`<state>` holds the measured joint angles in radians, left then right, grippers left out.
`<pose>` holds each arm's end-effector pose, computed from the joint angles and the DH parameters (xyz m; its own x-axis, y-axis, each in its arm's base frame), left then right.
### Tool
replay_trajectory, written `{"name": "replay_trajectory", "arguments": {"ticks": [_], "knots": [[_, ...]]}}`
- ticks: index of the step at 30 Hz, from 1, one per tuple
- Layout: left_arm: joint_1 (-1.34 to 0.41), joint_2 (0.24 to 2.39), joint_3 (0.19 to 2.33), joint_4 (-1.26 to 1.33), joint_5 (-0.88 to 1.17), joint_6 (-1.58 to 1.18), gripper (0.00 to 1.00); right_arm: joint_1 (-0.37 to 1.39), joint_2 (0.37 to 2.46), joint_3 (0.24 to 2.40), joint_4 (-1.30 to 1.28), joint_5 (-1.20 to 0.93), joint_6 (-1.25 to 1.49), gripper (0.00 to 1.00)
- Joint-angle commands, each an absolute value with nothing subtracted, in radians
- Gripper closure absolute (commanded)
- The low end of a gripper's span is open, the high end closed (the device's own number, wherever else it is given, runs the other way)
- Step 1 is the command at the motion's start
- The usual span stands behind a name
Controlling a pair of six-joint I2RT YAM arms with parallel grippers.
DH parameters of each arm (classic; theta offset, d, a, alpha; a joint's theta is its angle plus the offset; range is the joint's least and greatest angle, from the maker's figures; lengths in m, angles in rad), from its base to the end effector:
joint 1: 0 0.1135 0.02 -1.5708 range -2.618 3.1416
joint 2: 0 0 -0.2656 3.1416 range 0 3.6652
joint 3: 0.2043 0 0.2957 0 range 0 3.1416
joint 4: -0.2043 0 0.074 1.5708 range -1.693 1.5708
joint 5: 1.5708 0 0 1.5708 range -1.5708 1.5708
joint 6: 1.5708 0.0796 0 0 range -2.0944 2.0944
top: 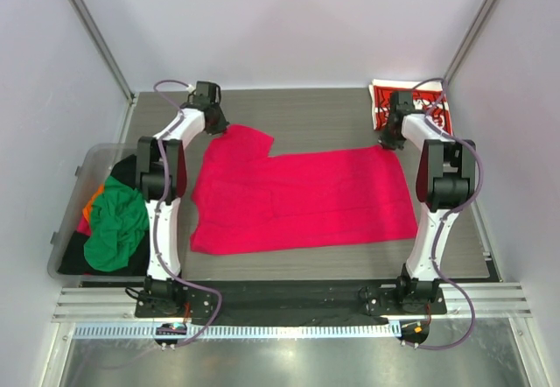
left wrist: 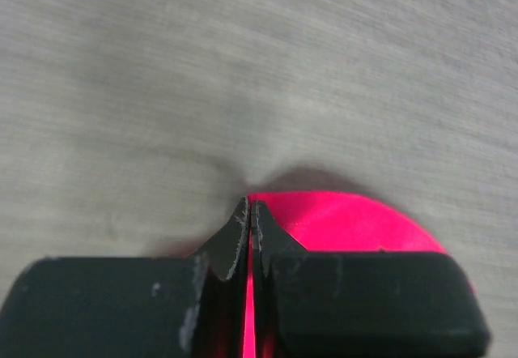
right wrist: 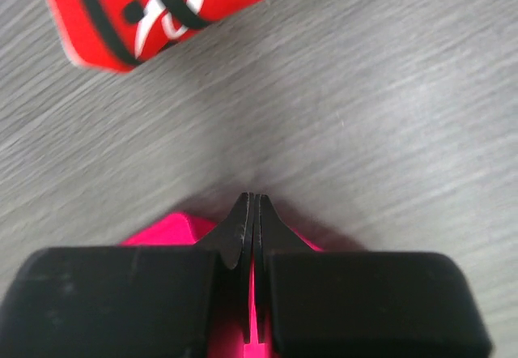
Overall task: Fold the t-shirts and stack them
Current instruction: Fold the tshirt
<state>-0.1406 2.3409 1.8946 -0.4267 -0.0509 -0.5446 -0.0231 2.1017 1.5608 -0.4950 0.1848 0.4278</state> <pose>0.5854 -0.0788 0.1157 -0.7047 -0.4228 -0.5698 -0.3010 0.9053 -0.2995 0.5107 -0.0264 0.1139 -0.7343 0.4249 -0.5294 0.4627 0.8839 0.0676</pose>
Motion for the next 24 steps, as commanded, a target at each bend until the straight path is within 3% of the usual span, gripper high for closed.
{"name": "replay_trajectory", "arguments": {"ticks": [1,24], "knots": [[-0.133,2.182,1.856,-0.486,-0.045,-0.555,1.00,-0.017,1.956,1.536,-0.497,0.167,0.431,0.99],[-0.190,1.577,1.252,-0.505,-0.100,-0.606,1.00,-0.070,1.556,1.149,-0.503,0.184,0.469,0.99]]}}
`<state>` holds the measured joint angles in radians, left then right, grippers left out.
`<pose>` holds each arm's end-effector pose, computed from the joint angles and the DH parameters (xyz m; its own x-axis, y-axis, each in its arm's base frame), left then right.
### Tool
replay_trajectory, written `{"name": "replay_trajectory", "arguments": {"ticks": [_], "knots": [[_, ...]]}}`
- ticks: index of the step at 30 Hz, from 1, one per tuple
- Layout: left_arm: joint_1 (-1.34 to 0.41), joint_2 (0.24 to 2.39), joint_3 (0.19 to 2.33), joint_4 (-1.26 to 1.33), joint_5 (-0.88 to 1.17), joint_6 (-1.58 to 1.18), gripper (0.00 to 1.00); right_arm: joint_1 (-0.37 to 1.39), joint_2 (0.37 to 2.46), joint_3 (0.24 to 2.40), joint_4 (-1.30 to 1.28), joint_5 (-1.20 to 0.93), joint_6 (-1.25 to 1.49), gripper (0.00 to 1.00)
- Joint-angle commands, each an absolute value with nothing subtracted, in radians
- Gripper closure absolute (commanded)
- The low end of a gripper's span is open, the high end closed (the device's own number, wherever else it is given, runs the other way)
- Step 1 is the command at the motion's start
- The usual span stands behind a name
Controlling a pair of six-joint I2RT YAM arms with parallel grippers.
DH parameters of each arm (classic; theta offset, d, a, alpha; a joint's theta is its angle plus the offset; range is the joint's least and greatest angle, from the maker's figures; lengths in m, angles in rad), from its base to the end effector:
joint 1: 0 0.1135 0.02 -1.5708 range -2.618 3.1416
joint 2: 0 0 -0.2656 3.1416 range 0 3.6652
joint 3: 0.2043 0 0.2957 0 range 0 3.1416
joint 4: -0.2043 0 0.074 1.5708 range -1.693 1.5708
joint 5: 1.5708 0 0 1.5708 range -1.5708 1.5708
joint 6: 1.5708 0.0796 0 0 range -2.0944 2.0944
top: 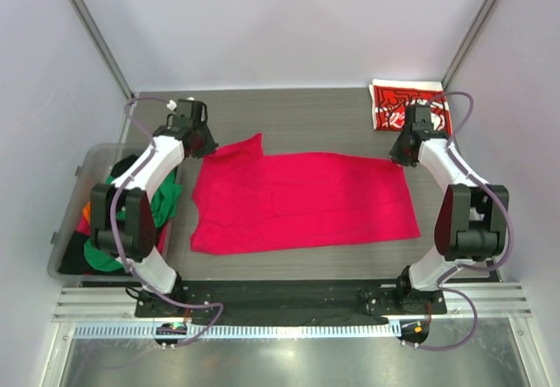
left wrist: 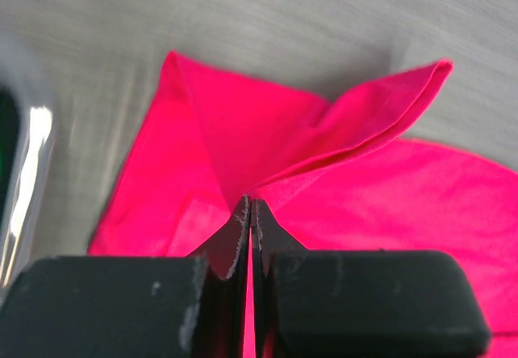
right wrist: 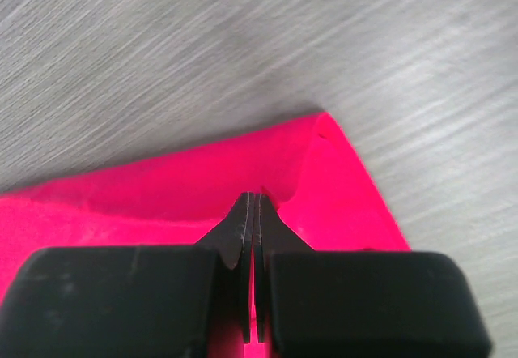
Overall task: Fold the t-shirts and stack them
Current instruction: Fold the tshirt
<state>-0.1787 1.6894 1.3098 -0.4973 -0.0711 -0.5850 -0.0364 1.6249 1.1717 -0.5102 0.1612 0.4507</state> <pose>0.4347 -0.0728 0.2077 -0.7039 -0.4326 -0.5633 -0.3072 0.9006 -0.3076 0.4073 -0.0276 0.1806 -0.6831 0.4551 -0.5712 0.4722 0.8719 0.1300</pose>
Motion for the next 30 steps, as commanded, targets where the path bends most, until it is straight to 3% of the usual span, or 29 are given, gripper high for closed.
{"name": "replay_trajectory", "arguments": {"ticks": [1,14,30], "knots": [[-0.193,1.553,1.232,-0.508,-0.109,-0.606,1.00,-0.080,1.542,1.143,-0.503,0.183,0.471,0.99],[-0.241,1.152,0.910,-0.595,-0.149,-0.666,1.00,-0.124,1.440,1.016,-0.517,0.152,0.506,0.99],[-0.310,0.893,0.802,-0.758,-0.254,-0.767,1.00,-0.196,1.382,0.939,-0.512,0.129,0.528,0.99]]}}
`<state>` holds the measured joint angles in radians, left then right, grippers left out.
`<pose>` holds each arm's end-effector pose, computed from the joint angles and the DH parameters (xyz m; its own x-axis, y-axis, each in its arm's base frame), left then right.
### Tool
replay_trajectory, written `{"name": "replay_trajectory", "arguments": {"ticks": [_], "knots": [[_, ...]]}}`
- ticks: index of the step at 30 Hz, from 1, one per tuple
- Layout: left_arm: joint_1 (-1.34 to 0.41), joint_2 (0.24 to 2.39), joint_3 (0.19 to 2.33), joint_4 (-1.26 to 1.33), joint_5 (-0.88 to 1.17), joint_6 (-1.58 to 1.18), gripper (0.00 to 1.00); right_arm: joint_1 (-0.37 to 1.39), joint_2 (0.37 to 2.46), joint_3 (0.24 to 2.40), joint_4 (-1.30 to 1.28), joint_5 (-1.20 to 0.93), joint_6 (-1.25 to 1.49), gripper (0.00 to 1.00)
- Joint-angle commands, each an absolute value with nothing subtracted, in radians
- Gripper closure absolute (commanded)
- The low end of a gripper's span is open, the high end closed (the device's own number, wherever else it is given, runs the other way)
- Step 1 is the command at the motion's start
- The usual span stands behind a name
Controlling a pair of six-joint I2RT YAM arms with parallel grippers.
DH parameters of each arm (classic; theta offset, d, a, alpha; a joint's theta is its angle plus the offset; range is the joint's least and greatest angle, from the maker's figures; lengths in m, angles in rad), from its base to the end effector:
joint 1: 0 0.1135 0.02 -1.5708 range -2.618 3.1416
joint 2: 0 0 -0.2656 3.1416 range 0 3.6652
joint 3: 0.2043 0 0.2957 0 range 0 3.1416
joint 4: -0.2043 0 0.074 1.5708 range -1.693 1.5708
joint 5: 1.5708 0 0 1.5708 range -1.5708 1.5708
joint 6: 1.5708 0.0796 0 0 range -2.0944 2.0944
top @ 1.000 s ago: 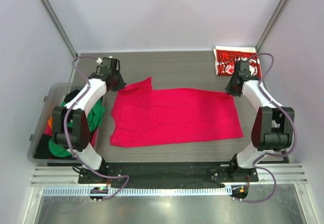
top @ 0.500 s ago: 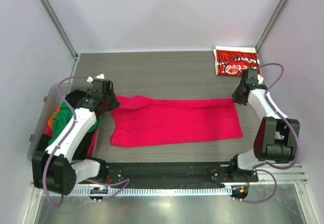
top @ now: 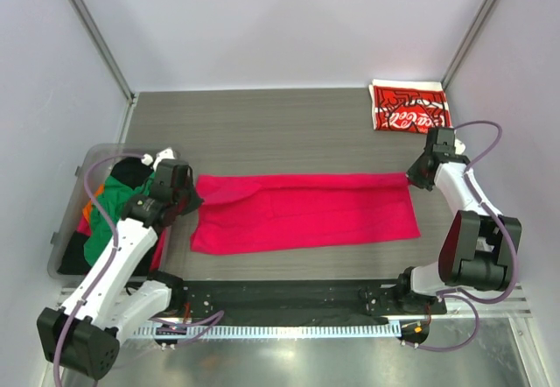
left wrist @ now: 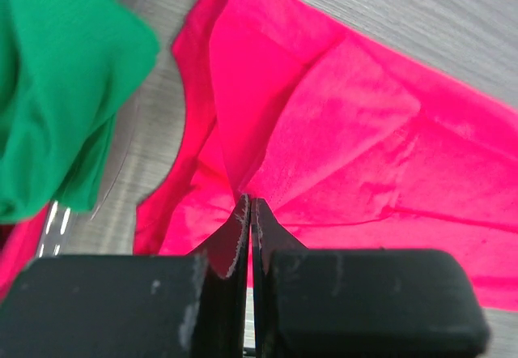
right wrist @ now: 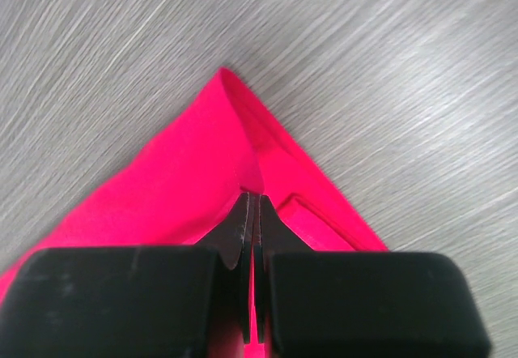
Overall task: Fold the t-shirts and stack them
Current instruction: Fold the tshirt
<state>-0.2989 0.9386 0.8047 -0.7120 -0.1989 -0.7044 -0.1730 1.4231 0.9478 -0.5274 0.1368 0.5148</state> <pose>0.2520 -0.0612 0.2348 -0.6510 -0.4637 -0.6010 -0.3387 0.8860 -0.3167 0.3410 -0.0706 0.1682 -0.6032 0.6006 -0.5249 0.6202 0.7669 0.1649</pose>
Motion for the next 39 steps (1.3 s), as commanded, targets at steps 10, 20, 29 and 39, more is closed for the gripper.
{"name": "replay_trajectory", "arguments": {"ticks": [10,20,29,39], "knots": [[-0.354,0.781,0.738,-0.896,-0.339,-0.975,1.00,-0.221,1.405,0.896,-0.494,0.130,0.551,0.99],[-0.411,0.727,0.690,-0.943,-0.321,-1.087,1.00,-0.245,1.471,0.900,-0.466,0.133,0.560,0.99],[-0.488,0.700,0.670,-0.991,-0.285,-1.192,0.51,-0.252,1.522,0.928,-0.468,0.140,0.542,0.65],[-0.489,0.823,0.742,-0.873,-0.345,-1.098,0.38,-0.190,1.488,1.023,-0.494,0.097,0.514,0.17]]}}
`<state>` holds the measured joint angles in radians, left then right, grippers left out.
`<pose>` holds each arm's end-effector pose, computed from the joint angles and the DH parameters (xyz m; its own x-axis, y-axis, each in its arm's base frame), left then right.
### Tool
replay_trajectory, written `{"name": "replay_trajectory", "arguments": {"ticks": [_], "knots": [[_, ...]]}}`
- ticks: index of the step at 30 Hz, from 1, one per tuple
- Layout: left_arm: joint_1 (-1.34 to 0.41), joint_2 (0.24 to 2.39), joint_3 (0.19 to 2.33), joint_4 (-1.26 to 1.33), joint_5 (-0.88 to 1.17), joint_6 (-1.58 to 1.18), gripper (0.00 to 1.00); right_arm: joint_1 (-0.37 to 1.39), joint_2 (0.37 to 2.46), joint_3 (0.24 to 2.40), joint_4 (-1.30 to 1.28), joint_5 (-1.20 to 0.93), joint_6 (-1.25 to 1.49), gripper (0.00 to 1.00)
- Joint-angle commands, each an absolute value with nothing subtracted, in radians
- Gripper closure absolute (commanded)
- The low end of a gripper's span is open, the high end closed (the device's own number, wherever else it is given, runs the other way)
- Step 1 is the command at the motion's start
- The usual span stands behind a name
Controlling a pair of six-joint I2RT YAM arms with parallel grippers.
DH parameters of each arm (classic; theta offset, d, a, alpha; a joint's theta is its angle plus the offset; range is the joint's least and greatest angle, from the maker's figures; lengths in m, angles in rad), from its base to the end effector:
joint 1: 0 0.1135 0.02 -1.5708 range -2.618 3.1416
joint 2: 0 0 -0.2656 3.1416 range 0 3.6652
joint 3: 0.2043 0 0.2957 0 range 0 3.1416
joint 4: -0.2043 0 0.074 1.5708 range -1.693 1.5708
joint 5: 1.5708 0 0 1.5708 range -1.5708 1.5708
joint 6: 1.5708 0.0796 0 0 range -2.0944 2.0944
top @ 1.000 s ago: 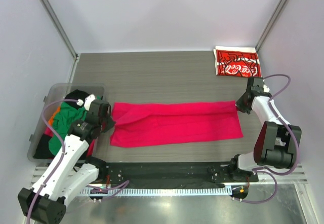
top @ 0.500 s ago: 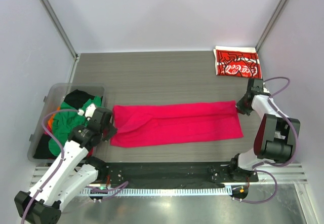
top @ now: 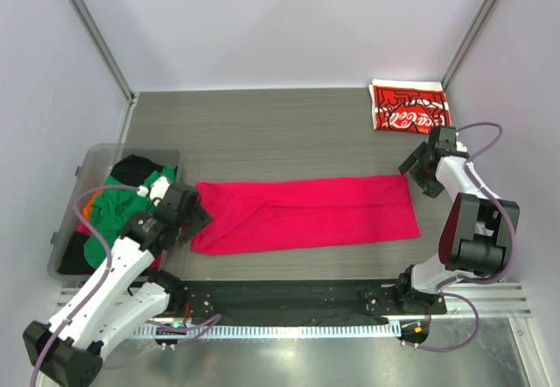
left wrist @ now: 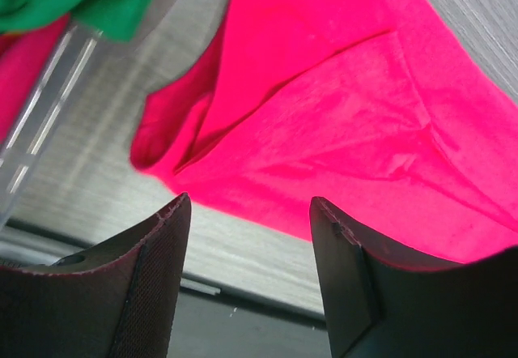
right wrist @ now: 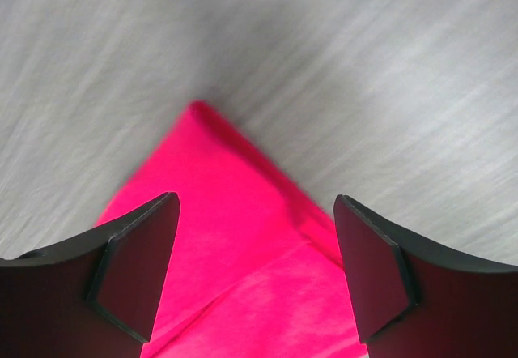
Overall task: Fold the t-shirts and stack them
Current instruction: Fold the tshirt
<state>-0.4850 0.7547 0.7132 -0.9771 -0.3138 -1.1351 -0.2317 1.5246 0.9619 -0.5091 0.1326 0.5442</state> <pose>0.1856 -0.0700 0.2159 -0.5900 -0.6638 -0.4596 -0.5561 0.7468 -0.3646 0.3458 -0.0924 0.1408 -0.5814 0.6645 -0.4695 0.6899 0.7085 0.1484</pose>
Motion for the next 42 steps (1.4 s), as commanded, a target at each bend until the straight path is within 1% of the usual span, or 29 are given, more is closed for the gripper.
{"name": "replay_trajectory", "arguments": {"ticks": [1,3,5,6,12,15,16,19,20,22,24,26,27,28,30,31,32,33,34,35,36,37,38,39,40,41,42], "knots": [[-0.489,0.851,0.742,-0.846,-0.333,-1.094,0.39,-0.160,1.494,1.032,-0.494,0.089,0.505,0.18],[-0.489,0.951,0.749,-0.769,-0.327,-1.077,0.39,-0.089,1.514,1.054,-0.499,0.081,0.491,0.17],[-0.489,1.027,0.758,-0.711,-0.319,-1.060,0.40,-0.063,1.548,1.042,-0.505,0.069,0.486,0.18],[-0.488,1.107,0.764,-0.668,-0.316,-1.043,0.40,-0.043,1.558,1.032,-0.499,0.061,0.488,0.18],[-0.485,1.417,0.813,-0.540,-0.311,-1.008,0.43,-0.023,1.640,0.954,-0.488,0.112,0.474,0.19],[-0.482,1.517,0.859,-0.509,-0.311,-1.008,0.44,-0.014,1.660,0.928,-0.494,0.120,0.495,0.20],[-0.482,1.584,0.889,-0.503,-0.311,-1.006,0.44,-0.009,1.667,0.922,-0.502,0.127,0.499,0.20],[-0.476,1.687,0.983,-0.514,-0.325,-0.994,0.44,0.000,1.687,0.893,-0.521,0.124,0.523,0.19],[-0.471,1.759,1.009,-0.521,-0.322,-0.985,0.44,0.029,1.684,0.867,-0.522,0.108,0.532,0.18],[-0.445,1.824,1.090,-0.534,-0.301,-0.977,0.45,0.054,1.674,0.839,-0.523,0.091,0.569,0.18],[-0.416,1.932,1.161,-0.543,-0.291,-0.940,0.46,0.087,1.661,0.798,-0.523,0.031,0.612,0.18],[-0.388,2.059,1.319,-0.609,-0.279,-0.908,0.46,0.123,1.629,0.753,-0.519,-0.035,0.644,0.18],[-0.365,2.106,1.381,-0.638,-0.281,-0.884,0.47,0.177,1.617,0.743,-0.518,-0.073,0.667,0.18],[-0.357,2.149,1.511,-0.662,-0.284,-0.873,0.46,0.210,1.577,0.730,-0.517,-0.087,0.717,0.17],[-0.344,2.288,1.661,-0.730,-0.278,-0.850,0.47,0.314,1.530,0.686,-0.497,-0.119,0.809,0.17],[-0.341,2.340,1.839,-0.762,-0.275,-0.844,0.47,0.459,1.508,0.672,-0.480,-0.130,0.928,0.16],[-0.341,2.405,1.939,-0.813,-0.229,-0.824,0.46,0.538,1.474,0.651,-0.460,-0.141,0.996,0.16],[-0.344,2.516,2.045,-0.840,-0.201,-0.802,0.46,0.619,1.467,0.647,-0.428,-0.165,1.062,0.15],[-0.347,2.584,2.285,-0.874,-0.168,-0.752,0.45,0.808,1.466,0.655,-0.372,-0.167,1.133,0.15],[-0.353,2.639,2.419,-0.950,-0.132,-0.720,0.44,0.889,1.485,0.711,-0.358,-0.164,1.213,0.15],[-0.366,2.684,2.547,-0.974,-0.103,-0.689,0.43,0.967,1.500,0.754,-0.354,-0.160,1.230,0.14],[-0.373,2.730,2.724,-0.974,-0.060,-0.619,0.38,1.024,1.517,0.800,-0.366,-0.146,1.233,0.14],[-0.385,2.720,2.753,-0.925,-0.023,-0.594,0.34,1.113,1.528,0.889,-0.377,-0.135,1.220,0.14],[-0.394,2.676,2.690,-0.884,-0.005,-0.569,0.22,1.138,1.548,0.934,-0.423,-0.126,1.207,0.14],[-0.400,2.552,2.613,-0.832,-0.005,-0.536,0.12,1.155,1.554,0.977,-0.455,-0.083,1.194,0.13],[-0.411,2.466,2.524,-0.705,-0.005,-0.514,0.05,1.172,1.557,1.049,-0.487,-0.066,1.160,0.13],[-0.416,2.397,2.441,-0.651,-0.005,-0.497,0.00,1.173,1.559,1.080,-0.511,-0.046,1.141,0.13]]}}
